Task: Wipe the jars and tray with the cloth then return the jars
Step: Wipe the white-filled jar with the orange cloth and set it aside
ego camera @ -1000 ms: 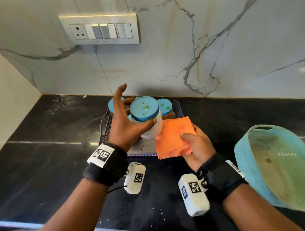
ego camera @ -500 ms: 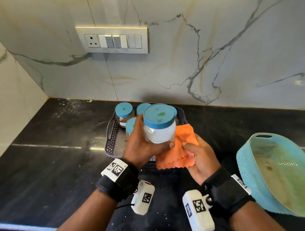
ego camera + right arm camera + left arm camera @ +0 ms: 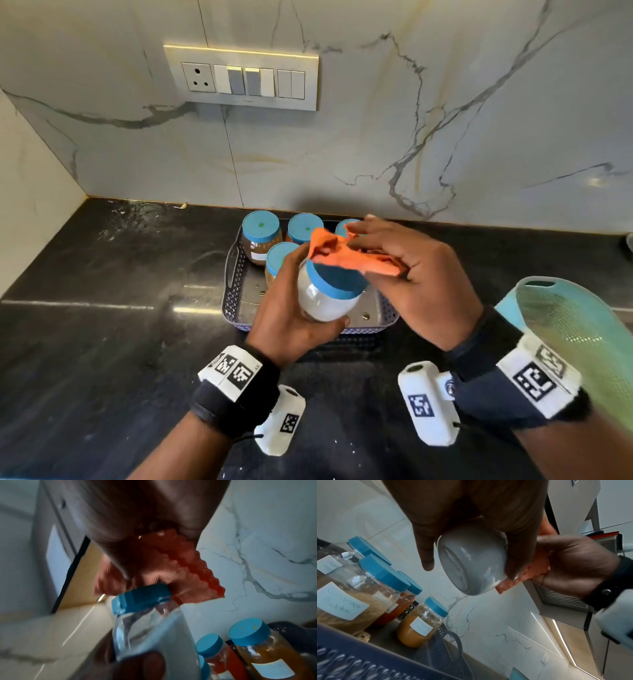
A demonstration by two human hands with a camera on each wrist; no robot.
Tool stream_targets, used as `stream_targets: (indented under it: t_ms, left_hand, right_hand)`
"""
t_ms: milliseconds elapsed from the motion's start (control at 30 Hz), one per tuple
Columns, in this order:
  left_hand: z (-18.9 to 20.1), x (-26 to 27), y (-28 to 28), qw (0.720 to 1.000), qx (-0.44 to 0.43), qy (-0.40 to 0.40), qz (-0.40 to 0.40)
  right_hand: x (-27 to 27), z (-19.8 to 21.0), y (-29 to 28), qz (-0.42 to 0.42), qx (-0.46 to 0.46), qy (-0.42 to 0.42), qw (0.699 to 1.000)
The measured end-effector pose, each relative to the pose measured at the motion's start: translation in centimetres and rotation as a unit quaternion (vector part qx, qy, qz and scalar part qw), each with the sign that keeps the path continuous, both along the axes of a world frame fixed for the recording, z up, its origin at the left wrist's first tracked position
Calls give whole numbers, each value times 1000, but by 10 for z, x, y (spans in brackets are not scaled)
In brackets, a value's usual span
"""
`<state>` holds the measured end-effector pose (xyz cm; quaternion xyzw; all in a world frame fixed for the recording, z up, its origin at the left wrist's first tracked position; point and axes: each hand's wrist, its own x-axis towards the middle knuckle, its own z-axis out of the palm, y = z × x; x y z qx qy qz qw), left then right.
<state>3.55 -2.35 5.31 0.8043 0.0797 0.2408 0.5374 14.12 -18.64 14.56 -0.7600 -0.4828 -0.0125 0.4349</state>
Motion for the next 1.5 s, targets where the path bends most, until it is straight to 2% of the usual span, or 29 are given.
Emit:
stream_targets:
  t_ms: [67, 133, 267, 367, 533, 633, 733, 900, 1100, 1200, 1267, 1333, 1500]
  left_hand:
    - [-4, -2, 4, 1000, -11, -20, -12]
    - [-4, -4, 6, 1000, -2, -27, -14]
    - [-3, -7, 5, 998, -19, -26, -45]
    - [1, -10, -3, 1000, -20, -1, -24]
    - [7, -12, 4, 996, 8, -93, 5]
    - [11, -19, 12, 993, 51, -106, 4]
    - [12, -27, 15, 993, 60, -103, 12]
    - [11, -32, 24, 991, 88, -96, 3]
    - [17, -37, 14, 989, 105, -99, -9]
    - [24, -31, 20, 988, 81, -120, -44]
    - [18, -33, 29, 988, 110, -111, 14]
    - [10, -38, 36, 987, 112, -101, 49]
    - [5, -40, 35, 982, 161, -96, 0]
  right_hand:
    - [-10, -10, 1, 51, -59, -11, 997]
    - [-14, -14, 1, 72, -78, 3, 994]
    - [-20, -12, 3, 52, -59, -18, 997]
    - [-26, -8, 11, 25, -32, -70, 997]
    - [-28, 0, 21, 76, -45, -140, 986]
    - [-30, 6, 21, 101, -64, -150, 981]
    - [-33, 12, 20, 105, -61, -179, 976]
    - [-38, 9, 15, 62, -45, -218, 973]
    - [-34, 12, 31, -2, -83, -172, 982]
    - [-49, 17, 39, 33, -77, -145, 986]
    - [-58, 19, 33, 76, -84, -144, 983]
    - [-57, 18, 21, 82, -95, -162, 979]
    - [-34, 14, 21, -12, -104, -183, 978]
